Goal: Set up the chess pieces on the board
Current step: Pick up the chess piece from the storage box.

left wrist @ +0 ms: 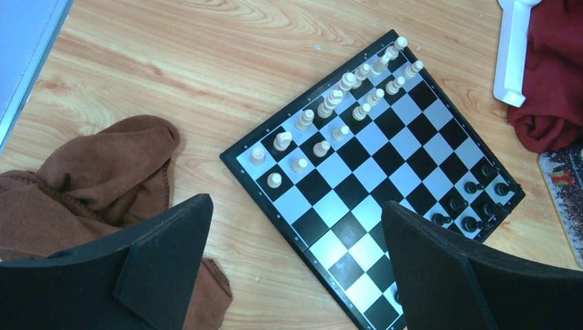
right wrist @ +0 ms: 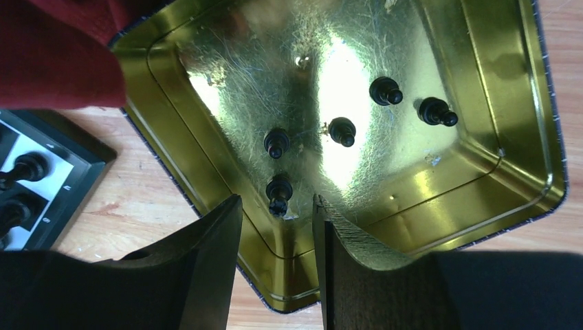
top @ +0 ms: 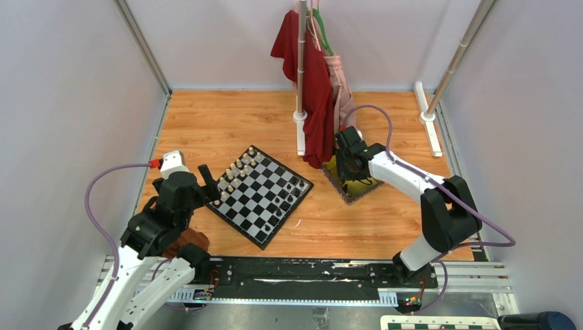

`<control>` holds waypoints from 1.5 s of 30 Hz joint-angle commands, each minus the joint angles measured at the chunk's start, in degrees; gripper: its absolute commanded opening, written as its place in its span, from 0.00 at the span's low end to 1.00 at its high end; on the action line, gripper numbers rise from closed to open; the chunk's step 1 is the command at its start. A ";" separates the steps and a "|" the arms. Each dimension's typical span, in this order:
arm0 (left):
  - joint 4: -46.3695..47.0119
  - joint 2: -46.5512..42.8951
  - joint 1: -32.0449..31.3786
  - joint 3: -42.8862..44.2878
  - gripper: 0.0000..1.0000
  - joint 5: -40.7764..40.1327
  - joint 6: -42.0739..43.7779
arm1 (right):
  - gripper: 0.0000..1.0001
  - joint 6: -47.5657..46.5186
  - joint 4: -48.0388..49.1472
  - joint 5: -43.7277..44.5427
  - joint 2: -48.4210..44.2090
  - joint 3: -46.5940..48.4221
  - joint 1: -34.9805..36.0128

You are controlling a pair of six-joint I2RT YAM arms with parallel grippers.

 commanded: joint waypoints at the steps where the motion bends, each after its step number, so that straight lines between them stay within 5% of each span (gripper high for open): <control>1: -0.38 0.48 0.39 -0.70 1.00 0.07 -0.29 | 0.46 0.82 1.34 -1.42 1.44 -1.72 -1.48; 23: -0.38 0.74 0.39 -0.81 1.00 0.18 -0.82 | 0.40 0.99 3.29 -3.18 4.00 -4.57 -2.15; 38: -0.38 0.79 0.39 -0.88 1.00 0.27 -0.95 | 0.01 0.17 2.59 -1.73 2.66 -4.24 -2.31; 45: -0.38 0.14 0.39 -1.07 1.00 0.02 -1.22 | 0.00 0.05 0.40 -0.04 -1.23 -3.45 -2.25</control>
